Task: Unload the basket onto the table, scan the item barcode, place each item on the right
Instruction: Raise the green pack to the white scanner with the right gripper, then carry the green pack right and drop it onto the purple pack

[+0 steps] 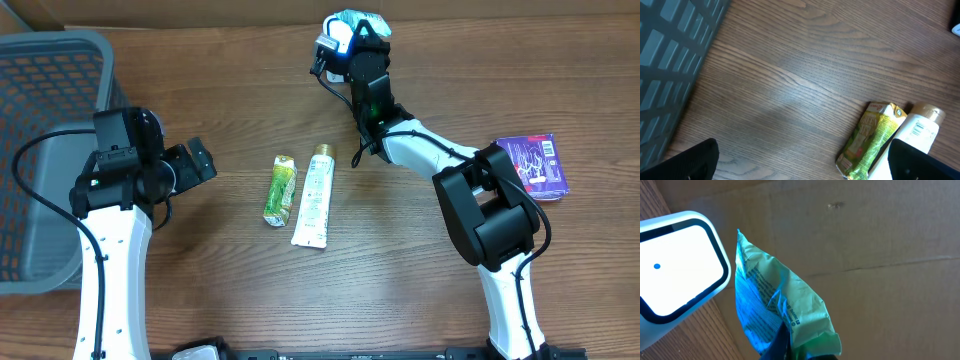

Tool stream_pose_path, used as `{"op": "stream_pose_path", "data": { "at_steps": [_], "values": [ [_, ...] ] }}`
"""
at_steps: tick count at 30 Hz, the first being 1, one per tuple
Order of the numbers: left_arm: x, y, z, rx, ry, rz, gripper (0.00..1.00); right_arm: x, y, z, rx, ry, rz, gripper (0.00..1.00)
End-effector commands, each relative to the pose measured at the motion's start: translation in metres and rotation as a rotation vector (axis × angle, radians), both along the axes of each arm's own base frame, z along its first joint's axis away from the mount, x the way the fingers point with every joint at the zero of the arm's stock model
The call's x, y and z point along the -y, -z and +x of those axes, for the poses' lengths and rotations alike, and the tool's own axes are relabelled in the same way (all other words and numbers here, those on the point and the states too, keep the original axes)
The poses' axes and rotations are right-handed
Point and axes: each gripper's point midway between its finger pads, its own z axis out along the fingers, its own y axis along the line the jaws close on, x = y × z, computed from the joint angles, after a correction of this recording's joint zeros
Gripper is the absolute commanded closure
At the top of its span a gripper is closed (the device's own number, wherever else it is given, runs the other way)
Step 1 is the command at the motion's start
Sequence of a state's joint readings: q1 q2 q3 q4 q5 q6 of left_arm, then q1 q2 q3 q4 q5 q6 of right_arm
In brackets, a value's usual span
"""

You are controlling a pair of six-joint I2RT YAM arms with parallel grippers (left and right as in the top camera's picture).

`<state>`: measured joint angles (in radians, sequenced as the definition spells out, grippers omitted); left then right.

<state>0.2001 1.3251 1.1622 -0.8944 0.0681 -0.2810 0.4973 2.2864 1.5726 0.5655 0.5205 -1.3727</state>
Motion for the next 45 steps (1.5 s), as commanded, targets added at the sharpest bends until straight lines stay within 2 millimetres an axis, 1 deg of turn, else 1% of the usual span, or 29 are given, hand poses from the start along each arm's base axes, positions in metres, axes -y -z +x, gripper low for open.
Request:
{"op": "stream_pose_path", "data": {
  "at_steps": [1, 6, 9, 11, 14, 17, 18, 21, 22, 23, 25, 27, 28, 30, 31, 32, 34, 36, 38, 40, 42, 43, 44, 45],
  "values": [
    [0.000, -0.002, -0.001, 0.009, 0.017, 0.009, 0.00, -0.001, -0.009, 0.003, 0.026, -0.007, 0.019, 0.96],
    [0.000, -0.002, -0.001, 0.009, 0.017, 0.009, 0.00, -0.001, -0.009, 0.003, 0.026, 0.000, 0.033, 0.96],
    [0.000, -0.002, -0.001, 0.009, 0.017, 0.009, 0.00, -0.010, -0.010, -0.002, 0.027, -0.007, 0.026, 0.96],
    [0.000, -0.002, -0.001, 0.009, 0.017, 0.009, 0.00, -0.019, -0.016, -0.008, 0.036, -0.004, 0.006, 0.96],
    [0.000, -0.002, -0.001, 0.009, 0.017, 0.009, 0.00, -0.034, -0.035, -0.019, 0.062, -0.017, 0.032, 0.96],
    [0.000, -0.002, -0.001, 0.009, 0.017, 0.009, 0.00, -0.043, -0.064, -0.033, 0.092, -0.017, 0.073, 0.96],
    [0.000, -0.002, -0.001, 0.009, 0.017, 0.009, 0.01, -0.045, -0.077, -0.040, 0.097, -0.013, 0.094, 0.96],
    [0.000, -0.002, -0.001, 0.009, 0.017, 0.009, 0.00, -0.049, -0.106, -0.061, 0.068, -0.010, 0.165, 0.96],
    [0.000, -0.002, -0.001, 0.009, 0.017, 0.009, 0.01, -0.050, -0.118, -0.075, 0.026, -0.015, 0.235, 0.96],
    [0.000, -0.002, -0.001, 0.009, 0.017, 0.009, 0.00, -0.052, -0.126, -0.086, -0.014, -0.029, 0.304, 0.96],
    [0.000, -0.002, -0.001, 0.009, 0.017, 0.009, 0.00, -0.052, -0.138, -0.105, -0.092, -0.063, 0.454, 0.96],
    [0.000, -0.002, -0.001, 0.009, 0.017, 0.009, 0.01, -0.052, -0.151, -0.130, -0.213, -0.113, 0.650, 0.96],
    [0.000, -0.002, -0.001, 0.009, 0.017, 0.009, 0.01, -0.049, -0.155, -0.141, -0.270, -0.120, 0.750, 0.96],
    [0.000, -0.002, -0.001, 0.009, 0.017, 0.009, 0.00, -0.037, -0.163, -0.160, -0.378, -0.099, 0.943, 0.96],
    [0.000, -0.002, -0.001, 0.009, 0.017, 0.009, 0.00, -0.027, -0.165, -0.170, -0.438, -0.070, 1.045, 0.96],
    [0.000, -0.002, -0.001, 0.009, 0.017, 0.009, 0.00, -0.020, -0.164, -0.177, -0.484, -0.042, 1.112, 0.96],
    [0.000, -0.002, -0.001, 0.009, 0.017, 0.009, 0.00, 0.003, -0.159, -0.199, -0.621, 0.041, 1.273, 0.96],
    [0.000, -0.002, -0.001, 0.009, 0.017, 0.009, 0.00, 0.016, -0.152, -0.216, -0.755, 0.078, 1.347, 0.96],
    [0.000, -0.002, -0.001, 0.009, 0.017, 0.009, 0.00, 0.037, -0.140, -0.229, -0.872, 0.164, 1.419, 0.96],
    [0.000, -0.002, -0.001, 0.009, 0.017, 0.009, 0.00, 0.065, -0.123, -0.234, -0.923, 0.309, 1.486, 0.96],
    [0.000, -0.002, -0.001, 0.009, 0.017, 0.009, 0.00, 0.098, -0.105, -0.236, -0.930, 0.478, 1.544, 0.96],
    [0.000, -0.002, -0.001, 0.009, 0.017, 0.009, 0.00, 0.119, -0.093, -0.237, -0.918, 0.585, 1.583, 0.96],
    [0.000, -0.002, -0.001, 0.009, 0.017, 0.009, 0.00, 0.134, -0.085, -0.237, -0.901, 0.661, 1.613, 0.96],
    [0.000, -0.002, -0.001, 0.009, 0.017, 0.009, 0.00, 0.157, -0.072, -0.238, -0.860, 0.779, 1.660, 0.96]
  ]
}}
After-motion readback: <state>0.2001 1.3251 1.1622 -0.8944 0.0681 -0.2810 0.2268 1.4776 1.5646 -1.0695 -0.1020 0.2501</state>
